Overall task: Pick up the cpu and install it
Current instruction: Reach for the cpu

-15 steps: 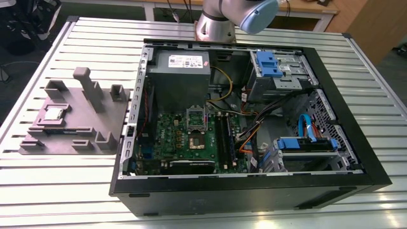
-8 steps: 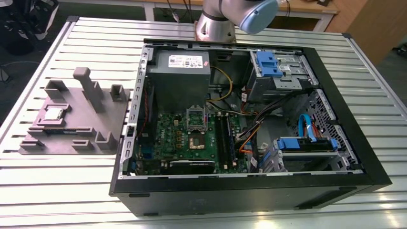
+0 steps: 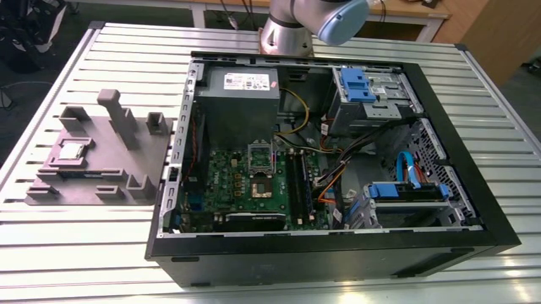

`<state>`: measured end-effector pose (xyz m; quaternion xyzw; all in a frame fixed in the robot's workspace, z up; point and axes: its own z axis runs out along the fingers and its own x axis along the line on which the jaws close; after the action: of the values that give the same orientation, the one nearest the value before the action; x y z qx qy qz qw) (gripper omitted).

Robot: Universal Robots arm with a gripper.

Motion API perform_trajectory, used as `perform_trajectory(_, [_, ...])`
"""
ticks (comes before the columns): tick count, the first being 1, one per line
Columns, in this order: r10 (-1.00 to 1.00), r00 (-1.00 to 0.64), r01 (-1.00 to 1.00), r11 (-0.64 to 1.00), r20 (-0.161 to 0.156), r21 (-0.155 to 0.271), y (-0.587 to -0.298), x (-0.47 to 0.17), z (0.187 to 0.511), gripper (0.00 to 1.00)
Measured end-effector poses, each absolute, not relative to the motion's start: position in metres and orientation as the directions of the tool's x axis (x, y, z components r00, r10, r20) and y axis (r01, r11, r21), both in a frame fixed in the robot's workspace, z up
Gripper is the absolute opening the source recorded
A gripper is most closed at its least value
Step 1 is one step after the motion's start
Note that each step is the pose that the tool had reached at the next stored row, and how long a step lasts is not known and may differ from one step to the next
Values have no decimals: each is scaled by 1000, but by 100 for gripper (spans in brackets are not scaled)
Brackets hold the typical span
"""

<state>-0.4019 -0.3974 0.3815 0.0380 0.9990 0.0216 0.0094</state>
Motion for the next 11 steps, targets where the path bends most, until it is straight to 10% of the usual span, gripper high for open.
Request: perform_trajectory(11, [76,-997,75,996,-16,44,-395,-427,380,10])
